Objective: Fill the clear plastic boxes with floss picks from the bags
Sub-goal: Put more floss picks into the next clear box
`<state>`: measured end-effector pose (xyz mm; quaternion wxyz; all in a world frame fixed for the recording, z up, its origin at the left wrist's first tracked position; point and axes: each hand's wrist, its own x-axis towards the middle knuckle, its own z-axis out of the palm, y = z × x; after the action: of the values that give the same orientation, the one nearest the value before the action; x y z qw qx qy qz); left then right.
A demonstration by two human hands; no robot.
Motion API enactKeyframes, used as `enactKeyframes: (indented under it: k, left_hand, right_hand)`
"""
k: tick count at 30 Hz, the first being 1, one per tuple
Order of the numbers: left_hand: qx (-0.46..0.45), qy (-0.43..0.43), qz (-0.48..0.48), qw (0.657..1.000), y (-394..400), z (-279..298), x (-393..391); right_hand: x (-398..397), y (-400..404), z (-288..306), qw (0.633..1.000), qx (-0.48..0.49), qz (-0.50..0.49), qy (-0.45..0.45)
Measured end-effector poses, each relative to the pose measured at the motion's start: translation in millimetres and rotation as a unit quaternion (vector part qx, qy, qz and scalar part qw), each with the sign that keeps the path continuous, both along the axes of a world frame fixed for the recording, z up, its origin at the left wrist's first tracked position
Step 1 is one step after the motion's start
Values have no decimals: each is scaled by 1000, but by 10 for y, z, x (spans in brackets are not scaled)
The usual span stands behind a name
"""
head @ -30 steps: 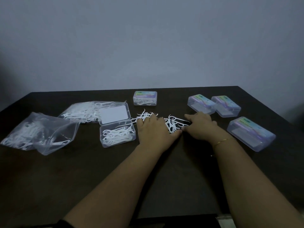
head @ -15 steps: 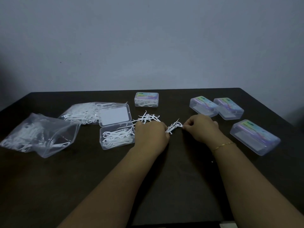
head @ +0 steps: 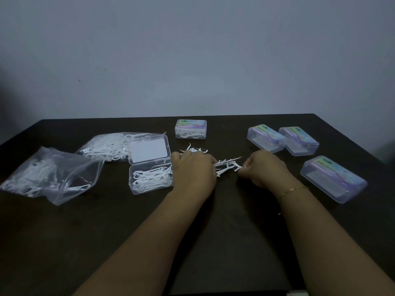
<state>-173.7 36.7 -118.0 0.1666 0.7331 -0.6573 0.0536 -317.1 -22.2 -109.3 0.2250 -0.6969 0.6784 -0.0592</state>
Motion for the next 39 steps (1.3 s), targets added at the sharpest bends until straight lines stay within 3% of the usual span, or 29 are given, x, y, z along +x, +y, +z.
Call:
enactKeyframes:
  k: [7,13,23,39]
  left_hand:
    - [-29,16,23,999,-3,22,45]
    - [-33,14,49,998,22,108,95]
    - [-141,75,78,984,372,250,565]
    - [-41,107,125,986,584,-76,1117]
  right_hand:
    - [-14,56,45,988,-46,6,-149]
    - [25,94,64,971,-95,27,-216]
    - [104,86,1,975,-110,44,-186]
    - [110,170,-49,968,-113,50,-218]
